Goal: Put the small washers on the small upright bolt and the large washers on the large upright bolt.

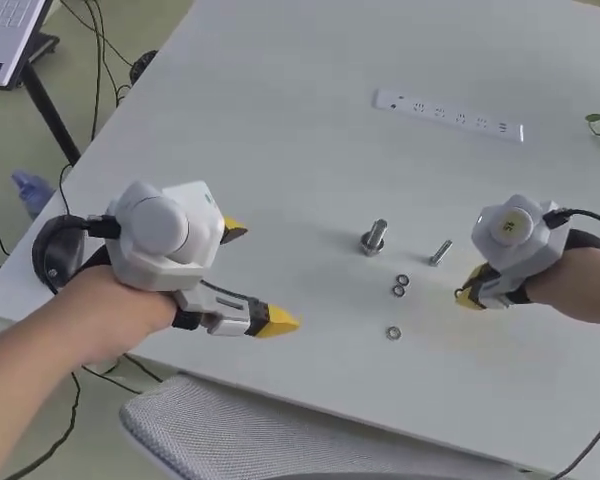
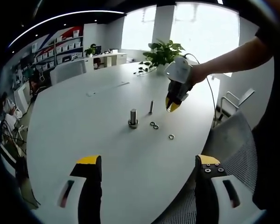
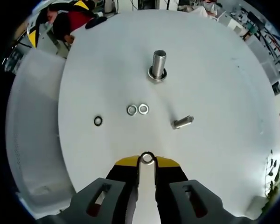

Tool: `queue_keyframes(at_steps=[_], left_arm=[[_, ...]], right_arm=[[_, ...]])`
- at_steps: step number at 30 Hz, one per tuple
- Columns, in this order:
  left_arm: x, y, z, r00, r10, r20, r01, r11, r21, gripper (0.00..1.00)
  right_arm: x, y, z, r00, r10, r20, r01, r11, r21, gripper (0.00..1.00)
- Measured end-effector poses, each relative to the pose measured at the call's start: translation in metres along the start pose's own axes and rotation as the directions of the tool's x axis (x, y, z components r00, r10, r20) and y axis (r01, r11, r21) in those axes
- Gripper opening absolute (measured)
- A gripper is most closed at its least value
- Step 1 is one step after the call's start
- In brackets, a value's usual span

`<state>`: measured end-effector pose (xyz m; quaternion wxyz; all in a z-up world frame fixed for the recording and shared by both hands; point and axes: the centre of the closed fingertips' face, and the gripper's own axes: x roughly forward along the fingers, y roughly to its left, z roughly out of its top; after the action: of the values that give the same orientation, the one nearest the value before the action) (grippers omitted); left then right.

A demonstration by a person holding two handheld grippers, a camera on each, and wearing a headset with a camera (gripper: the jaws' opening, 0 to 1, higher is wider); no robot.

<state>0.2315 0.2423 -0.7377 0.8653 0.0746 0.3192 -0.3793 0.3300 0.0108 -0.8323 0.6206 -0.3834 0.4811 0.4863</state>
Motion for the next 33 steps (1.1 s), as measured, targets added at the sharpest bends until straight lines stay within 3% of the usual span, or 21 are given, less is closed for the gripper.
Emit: queue_keyframes(at_steps=[20, 28, 33], left_arm=[[0.001, 0.002, -0.001, 1.0, -0.003, -0.004, 0.003, 1.0, -0.002, 0.83], [0.002, 0.002, -0.005, 1.0, -0.005, -0.009, 0.005, 1.0, -0.004, 0.82], [0.001, 0.004, -0.007, 0.9999, -0.001, -0.011, 0.001, 1.0, -0.011, 0.82]], right_arm=[[-0.028, -0.05, 0.038, 0.9974, -0.053, 0.049, 0.053, 0.999, 0.002, 0.12], [-0.022, -0.052, 0.051, 0.9974, -0.048, 0.055, 0.049, 0.999, -0.022, 0.12], [-0.015, -0.05, 0.051, 0.9985, -0.042, 0.034, 0.044, 0.998, -0.037, 0.12]])
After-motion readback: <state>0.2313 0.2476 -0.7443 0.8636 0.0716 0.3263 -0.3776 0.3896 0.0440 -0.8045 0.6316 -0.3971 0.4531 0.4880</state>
